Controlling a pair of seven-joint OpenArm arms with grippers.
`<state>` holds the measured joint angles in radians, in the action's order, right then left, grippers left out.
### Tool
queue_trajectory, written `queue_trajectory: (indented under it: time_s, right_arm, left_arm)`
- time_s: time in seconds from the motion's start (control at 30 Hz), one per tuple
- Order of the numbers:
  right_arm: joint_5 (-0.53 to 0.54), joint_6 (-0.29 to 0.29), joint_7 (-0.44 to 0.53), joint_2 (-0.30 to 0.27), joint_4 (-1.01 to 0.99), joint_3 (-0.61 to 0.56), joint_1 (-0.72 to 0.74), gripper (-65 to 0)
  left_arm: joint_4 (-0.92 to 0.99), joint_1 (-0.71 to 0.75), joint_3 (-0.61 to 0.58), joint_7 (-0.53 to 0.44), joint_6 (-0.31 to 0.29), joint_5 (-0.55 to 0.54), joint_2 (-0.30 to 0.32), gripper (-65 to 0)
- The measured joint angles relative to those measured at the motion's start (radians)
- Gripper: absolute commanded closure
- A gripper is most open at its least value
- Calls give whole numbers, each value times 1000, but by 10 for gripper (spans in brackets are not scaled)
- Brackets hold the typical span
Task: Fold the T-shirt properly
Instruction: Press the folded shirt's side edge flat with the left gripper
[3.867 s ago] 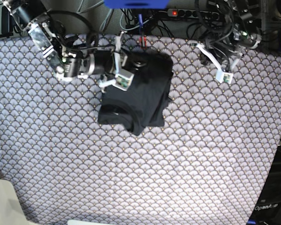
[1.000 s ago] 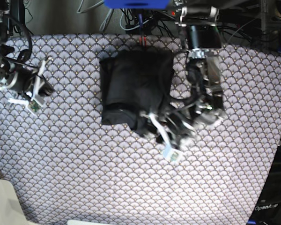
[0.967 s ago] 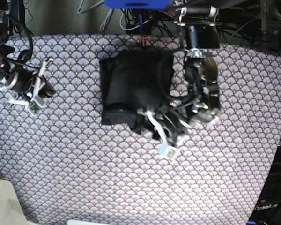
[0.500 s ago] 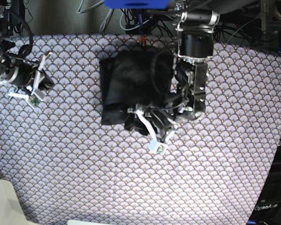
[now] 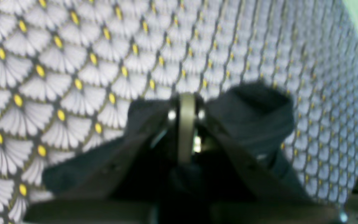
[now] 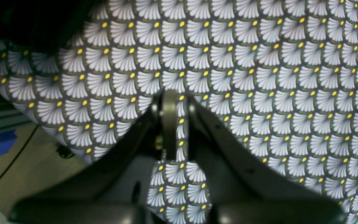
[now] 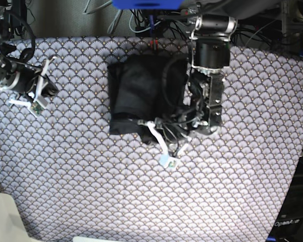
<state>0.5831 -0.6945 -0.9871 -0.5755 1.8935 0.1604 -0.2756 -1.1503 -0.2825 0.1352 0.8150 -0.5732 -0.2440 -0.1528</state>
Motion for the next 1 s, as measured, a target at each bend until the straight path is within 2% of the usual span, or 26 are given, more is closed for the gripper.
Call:
queue_trajectory:
  time_s: [0.13, 0.37, 0.53, 0.77, 1.0]
  right_arm:
    - [0, 0, 0, 0, 0, 0, 0, -37]
    - [0, 0, 5, -1, 0, -1, -21, -37]
    - [0, 0, 8, 2, -1, -2, -24, -37]
    - [0, 0, 7, 3, -1, -2, -24, -37]
    - [0, 0, 6, 24, -1, -6, -25, -37]
  left_arm:
    - [-58, -3, 66, 20, 1, 0, 2, 0]
    - [-260, 48, 160, 147, -1, 6, 3, 0]
    - [-351, 87, 158, 169, -3, -5, 0, 0]
    - [-351, 99, 151, 168, -3, 0, 0, 0]
    - [-292, 82, 66, 165, -3, -2, 1, 0]
